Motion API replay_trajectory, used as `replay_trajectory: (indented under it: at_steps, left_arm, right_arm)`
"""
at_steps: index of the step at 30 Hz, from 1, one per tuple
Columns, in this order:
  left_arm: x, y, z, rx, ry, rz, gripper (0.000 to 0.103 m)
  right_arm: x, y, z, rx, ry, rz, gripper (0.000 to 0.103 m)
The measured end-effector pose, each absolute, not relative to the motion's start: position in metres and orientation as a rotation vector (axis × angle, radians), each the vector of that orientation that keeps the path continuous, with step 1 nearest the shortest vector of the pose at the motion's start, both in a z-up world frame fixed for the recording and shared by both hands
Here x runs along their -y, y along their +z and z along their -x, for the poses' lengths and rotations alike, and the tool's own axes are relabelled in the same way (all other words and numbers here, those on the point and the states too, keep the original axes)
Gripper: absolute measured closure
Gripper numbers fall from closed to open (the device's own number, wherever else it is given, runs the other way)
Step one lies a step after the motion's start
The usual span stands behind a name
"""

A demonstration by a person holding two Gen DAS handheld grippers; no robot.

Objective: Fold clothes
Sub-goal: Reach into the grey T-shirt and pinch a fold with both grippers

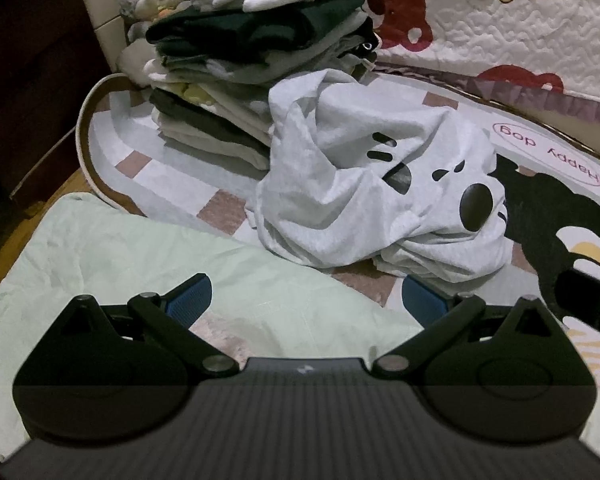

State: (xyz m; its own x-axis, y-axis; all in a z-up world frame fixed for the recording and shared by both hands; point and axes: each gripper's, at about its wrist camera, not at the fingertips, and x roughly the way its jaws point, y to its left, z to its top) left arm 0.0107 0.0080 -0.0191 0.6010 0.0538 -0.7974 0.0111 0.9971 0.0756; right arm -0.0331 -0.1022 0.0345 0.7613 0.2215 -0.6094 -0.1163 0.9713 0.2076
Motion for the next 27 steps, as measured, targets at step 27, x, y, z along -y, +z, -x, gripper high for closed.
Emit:
replay_trajectory:
  at_steps: [27]
  left_arm:
    - [-0.009, -0.080, -0.156, -0.870, 0.024, 0.059, 0.036]
  right_arm:
    - [0.180, -0.039, -0.126, -0.975, 0.242, -0.413, 0.008]
